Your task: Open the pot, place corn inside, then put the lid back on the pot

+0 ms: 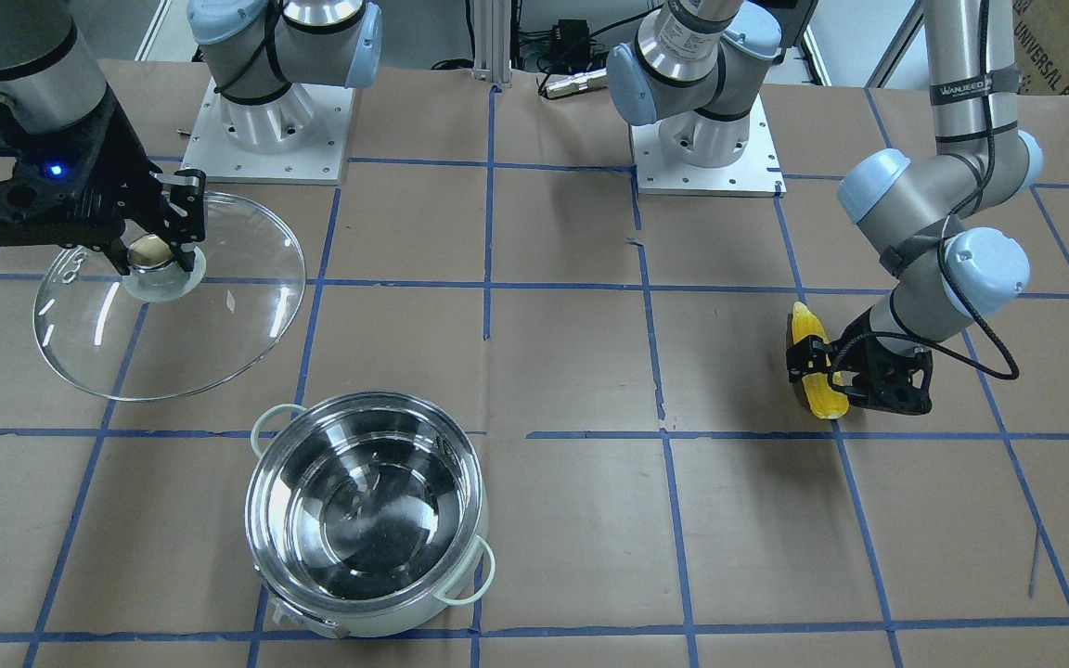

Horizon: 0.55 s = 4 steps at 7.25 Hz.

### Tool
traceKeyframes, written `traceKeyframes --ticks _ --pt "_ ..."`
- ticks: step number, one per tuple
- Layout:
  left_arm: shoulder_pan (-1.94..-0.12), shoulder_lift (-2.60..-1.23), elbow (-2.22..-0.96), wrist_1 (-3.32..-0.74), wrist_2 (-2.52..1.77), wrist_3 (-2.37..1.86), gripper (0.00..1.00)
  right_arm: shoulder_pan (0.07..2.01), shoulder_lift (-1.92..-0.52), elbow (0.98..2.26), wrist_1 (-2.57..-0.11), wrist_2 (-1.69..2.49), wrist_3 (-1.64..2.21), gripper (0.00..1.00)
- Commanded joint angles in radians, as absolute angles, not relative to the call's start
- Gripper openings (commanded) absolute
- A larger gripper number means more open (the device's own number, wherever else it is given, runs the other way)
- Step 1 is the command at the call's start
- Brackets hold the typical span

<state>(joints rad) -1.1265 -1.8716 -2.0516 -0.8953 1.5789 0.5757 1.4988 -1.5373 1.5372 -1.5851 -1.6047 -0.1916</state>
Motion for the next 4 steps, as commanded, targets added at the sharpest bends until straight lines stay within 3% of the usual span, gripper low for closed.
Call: traceKeyframes --ticks 1,3,4 --pt "-1.127 -1.875 -2.078 -0.891 1.583 0.569 0.51 1.499 -1.534 1.537 -1.575 -1.605 -0.19 0.36" --pt "-1.132 -1.855 -2.068 -0.894 1.592 0.565 0.29 1.499 -1.534 1.542 -1.577 -1.606 -0.19 0.36" --pt "-1.153 -1.814 -2.068 -0.899 1.586 0.53 0.27 1.499 -1.532 1.534 -1.581 -1.603 -0.193 0.36"
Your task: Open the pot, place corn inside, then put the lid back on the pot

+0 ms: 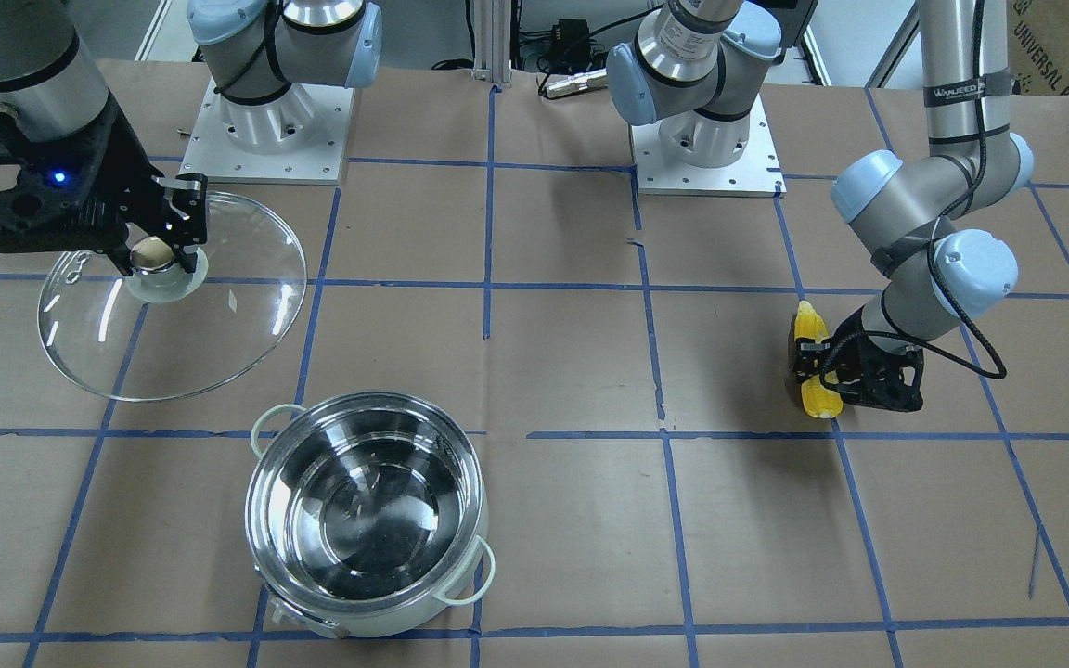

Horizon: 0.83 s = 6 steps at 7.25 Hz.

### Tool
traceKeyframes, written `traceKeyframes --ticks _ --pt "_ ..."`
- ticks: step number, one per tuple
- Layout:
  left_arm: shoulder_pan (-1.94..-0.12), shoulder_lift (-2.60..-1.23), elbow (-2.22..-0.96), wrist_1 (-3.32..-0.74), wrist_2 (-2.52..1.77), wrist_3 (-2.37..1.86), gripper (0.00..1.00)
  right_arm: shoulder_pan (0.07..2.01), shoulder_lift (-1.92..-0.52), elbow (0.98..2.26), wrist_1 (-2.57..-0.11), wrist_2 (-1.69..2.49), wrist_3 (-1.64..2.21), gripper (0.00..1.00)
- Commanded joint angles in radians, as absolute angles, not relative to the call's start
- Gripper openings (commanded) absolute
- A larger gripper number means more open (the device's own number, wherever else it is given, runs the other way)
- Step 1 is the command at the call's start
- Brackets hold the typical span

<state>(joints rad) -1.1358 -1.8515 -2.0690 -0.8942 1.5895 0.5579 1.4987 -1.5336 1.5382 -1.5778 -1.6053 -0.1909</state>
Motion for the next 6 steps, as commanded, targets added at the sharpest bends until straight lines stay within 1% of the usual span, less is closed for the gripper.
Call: traceKeyframes --ticks 1,3,5,6 --pt "-1.211 -1.76 -2.05 -0.957 1.58 0.459 0.26 1.496 -1.532 1.54 -1.582 -1.605 -0.195 0.36" --pt "-1.384 -1.704 -1.943 -1.072 1.582 0.309 0.26 1.494 -1.529 1.551 -1.594 -1.602 -0.198 0.36" --pt "-1.527 -1.736 -1.719 -1.254 1.502 0.082 0.26 1.48 -1.522 1.554 -1.592 -1.605 -0.202 0.35" --pt "-1.602 -1.797 -1.613 -1.291 1.49 -0.028 0.26 1.464 -1.522 1.555 -1.592 -1.603 -0.207 0.35"
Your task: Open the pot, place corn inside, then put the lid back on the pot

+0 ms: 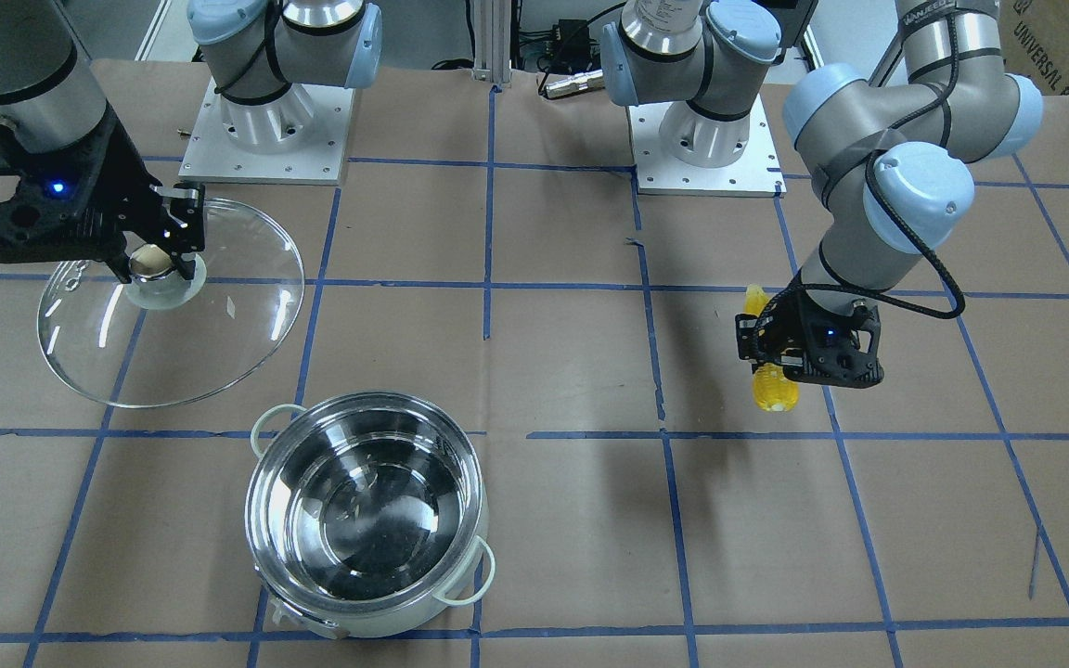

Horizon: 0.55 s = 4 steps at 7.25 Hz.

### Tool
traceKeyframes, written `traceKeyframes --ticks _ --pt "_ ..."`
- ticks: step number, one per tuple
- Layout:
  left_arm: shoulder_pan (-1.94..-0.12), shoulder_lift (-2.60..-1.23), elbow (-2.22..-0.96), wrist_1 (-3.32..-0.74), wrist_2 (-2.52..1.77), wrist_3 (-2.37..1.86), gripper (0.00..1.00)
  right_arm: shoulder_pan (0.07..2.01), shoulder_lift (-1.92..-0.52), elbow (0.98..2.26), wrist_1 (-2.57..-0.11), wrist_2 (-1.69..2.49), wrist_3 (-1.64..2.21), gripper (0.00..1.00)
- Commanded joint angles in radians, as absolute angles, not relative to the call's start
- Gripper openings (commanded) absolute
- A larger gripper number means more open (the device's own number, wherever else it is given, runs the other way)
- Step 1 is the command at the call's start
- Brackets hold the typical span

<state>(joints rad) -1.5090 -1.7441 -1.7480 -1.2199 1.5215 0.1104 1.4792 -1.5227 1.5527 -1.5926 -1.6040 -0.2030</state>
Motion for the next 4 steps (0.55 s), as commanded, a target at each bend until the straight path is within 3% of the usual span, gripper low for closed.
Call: traceKeyframes --ticks 1,4 --pt "-1.674 -1.859 -1.507 -1.327 1.493 -0.079 0.26 1.436 -1.523 1.557 -1.588 -1.603 -0.21 0.35" --pt "-1.843 -2.07 -1.231 -1.336 1.479 -0.285 0.26 1.379 -1.523 1.557 -1.588 -1.608 -0.252 0.33"
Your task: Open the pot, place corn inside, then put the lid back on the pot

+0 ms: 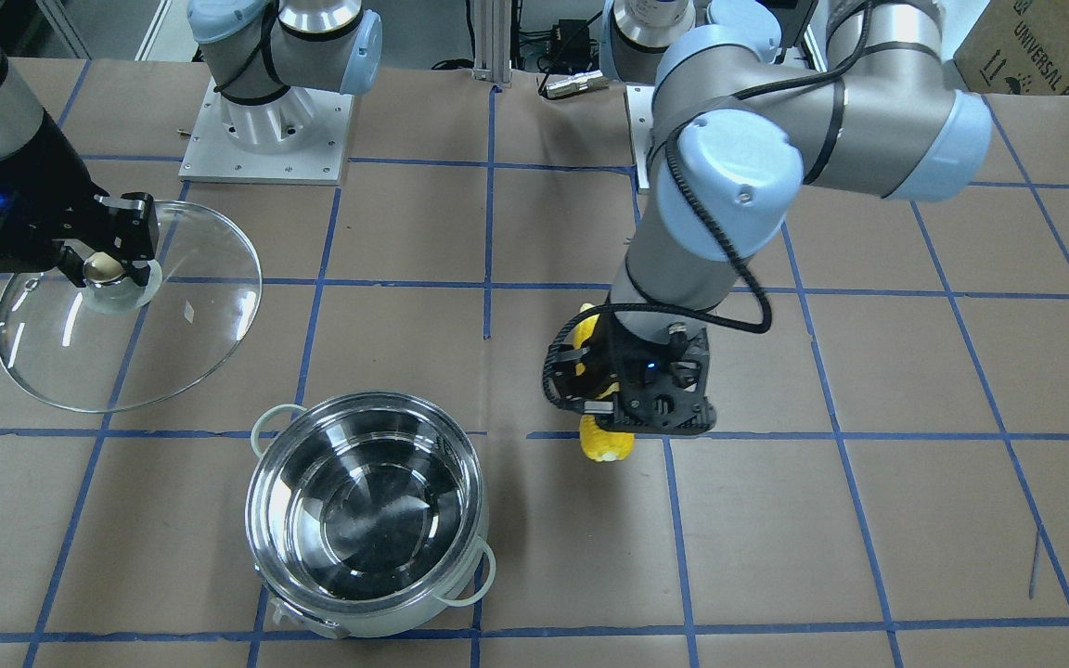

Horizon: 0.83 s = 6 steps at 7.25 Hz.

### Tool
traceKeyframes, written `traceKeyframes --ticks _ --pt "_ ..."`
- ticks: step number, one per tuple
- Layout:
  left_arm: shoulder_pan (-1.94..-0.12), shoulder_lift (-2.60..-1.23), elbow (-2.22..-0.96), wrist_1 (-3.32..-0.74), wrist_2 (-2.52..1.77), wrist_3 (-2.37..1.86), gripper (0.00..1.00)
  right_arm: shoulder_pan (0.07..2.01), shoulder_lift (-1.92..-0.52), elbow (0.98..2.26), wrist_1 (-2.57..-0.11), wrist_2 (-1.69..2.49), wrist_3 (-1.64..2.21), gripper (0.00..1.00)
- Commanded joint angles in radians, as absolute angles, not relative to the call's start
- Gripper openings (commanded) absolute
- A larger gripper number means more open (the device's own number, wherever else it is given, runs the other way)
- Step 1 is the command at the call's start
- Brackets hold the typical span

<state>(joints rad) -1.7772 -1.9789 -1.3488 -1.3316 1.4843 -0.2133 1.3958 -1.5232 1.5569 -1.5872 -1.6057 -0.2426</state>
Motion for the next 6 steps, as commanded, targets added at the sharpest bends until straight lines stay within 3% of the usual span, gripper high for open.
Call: traceKeyframes --ticks 1,4,6 --pt "-1.88 -2.147 -1.132 -1.341 1.477 -0.342 0.27 1.378 -1.523 1.555 -1.586 -1.609 -0.252 0.32" --pt "-1.953 -2.299 -0.948 -1.345 1.474 -0.44 0.27 1.371 -1.523 1.555 -1.589 -1.609 -0.252 0.32" --pt "-1.963 -2.359 -0.913 -1.342 1.483 -0.44 0.3 1.37 -1.523 1.555 -1.588 -1.609 -0.252 0.32"
